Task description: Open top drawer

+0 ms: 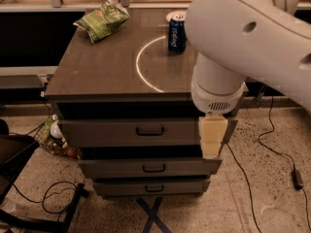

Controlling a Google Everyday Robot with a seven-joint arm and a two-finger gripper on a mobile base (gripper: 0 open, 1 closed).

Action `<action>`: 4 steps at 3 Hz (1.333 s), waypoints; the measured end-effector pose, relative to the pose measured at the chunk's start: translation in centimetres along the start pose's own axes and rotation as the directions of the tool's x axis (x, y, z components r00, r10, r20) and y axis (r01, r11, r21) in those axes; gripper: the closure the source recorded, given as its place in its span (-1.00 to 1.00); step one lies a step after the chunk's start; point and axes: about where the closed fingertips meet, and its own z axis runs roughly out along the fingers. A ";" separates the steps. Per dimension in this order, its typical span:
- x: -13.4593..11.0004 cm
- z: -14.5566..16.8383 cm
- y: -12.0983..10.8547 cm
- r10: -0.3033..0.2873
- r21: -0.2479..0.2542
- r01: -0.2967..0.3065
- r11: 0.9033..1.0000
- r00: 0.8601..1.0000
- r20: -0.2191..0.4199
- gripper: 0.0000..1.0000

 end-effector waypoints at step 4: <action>-5.7 14.3 1.2 0.003 -0.230 -0.005 0.973 1.000 -0.006 -1.00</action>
Offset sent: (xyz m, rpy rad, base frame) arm 0.0279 0.0545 -0.1543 -0.0554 0.2711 -0.0172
